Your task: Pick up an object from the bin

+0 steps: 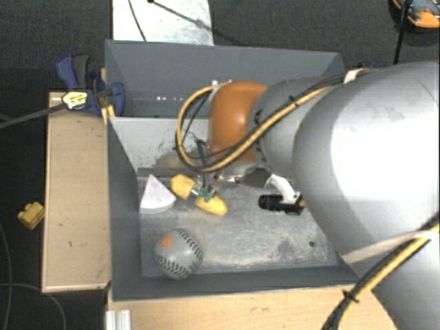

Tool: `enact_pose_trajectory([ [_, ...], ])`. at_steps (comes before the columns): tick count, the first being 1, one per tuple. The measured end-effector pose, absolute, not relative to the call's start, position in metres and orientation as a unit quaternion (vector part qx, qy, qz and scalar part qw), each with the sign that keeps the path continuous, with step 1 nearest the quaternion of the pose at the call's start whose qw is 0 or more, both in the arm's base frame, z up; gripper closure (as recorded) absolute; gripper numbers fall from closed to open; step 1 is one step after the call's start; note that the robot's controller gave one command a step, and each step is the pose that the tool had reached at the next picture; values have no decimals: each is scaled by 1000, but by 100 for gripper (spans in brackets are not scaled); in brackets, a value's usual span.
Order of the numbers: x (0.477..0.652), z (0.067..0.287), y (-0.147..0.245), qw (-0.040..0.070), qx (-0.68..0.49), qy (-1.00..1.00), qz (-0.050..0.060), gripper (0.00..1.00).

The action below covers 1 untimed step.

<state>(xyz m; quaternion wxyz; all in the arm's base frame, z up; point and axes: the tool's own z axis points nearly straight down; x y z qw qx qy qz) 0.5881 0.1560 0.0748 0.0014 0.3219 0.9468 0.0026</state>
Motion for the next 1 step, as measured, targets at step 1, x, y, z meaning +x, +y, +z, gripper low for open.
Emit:
enact_pose_trajectory([
  [1,586,81,155,-1,321,947,0,100],
])
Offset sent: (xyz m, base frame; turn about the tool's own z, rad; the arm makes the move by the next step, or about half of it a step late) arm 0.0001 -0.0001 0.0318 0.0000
